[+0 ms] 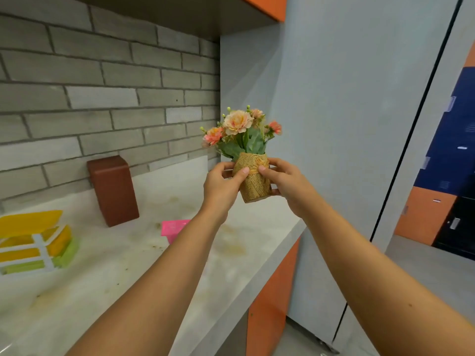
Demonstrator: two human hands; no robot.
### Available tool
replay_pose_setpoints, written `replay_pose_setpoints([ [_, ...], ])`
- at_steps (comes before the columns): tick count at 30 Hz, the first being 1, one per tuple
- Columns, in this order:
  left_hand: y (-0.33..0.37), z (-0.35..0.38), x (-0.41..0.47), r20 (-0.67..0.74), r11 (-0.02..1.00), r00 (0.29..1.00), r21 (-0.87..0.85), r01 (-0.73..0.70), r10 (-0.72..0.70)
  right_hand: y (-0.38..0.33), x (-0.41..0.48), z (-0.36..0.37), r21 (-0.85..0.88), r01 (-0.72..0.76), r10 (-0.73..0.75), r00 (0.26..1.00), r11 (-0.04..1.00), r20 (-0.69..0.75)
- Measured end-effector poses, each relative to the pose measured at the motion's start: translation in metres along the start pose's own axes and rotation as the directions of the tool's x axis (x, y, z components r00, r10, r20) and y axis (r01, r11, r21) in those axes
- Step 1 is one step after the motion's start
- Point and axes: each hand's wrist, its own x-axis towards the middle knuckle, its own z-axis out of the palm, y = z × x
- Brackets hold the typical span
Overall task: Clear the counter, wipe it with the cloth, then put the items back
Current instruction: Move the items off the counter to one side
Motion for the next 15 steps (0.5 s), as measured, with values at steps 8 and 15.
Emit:
replay_pose_setpoints([
  [8,-0.039,0.09,0.07,-0.092,1.0,0.996,0.012,0.004,-0.003,0.025,0.09,-0.078,-0.058,-0.001,0.005,0.997,0.998,0.075],
  [15,-0.07,0.11,0.113,-0.252,0.998,0.967,0.055,0.038,-0.023,0.062,0.161,-0.087,-0.036,0.01,-0.003,0.983,0.999,0.183],
])
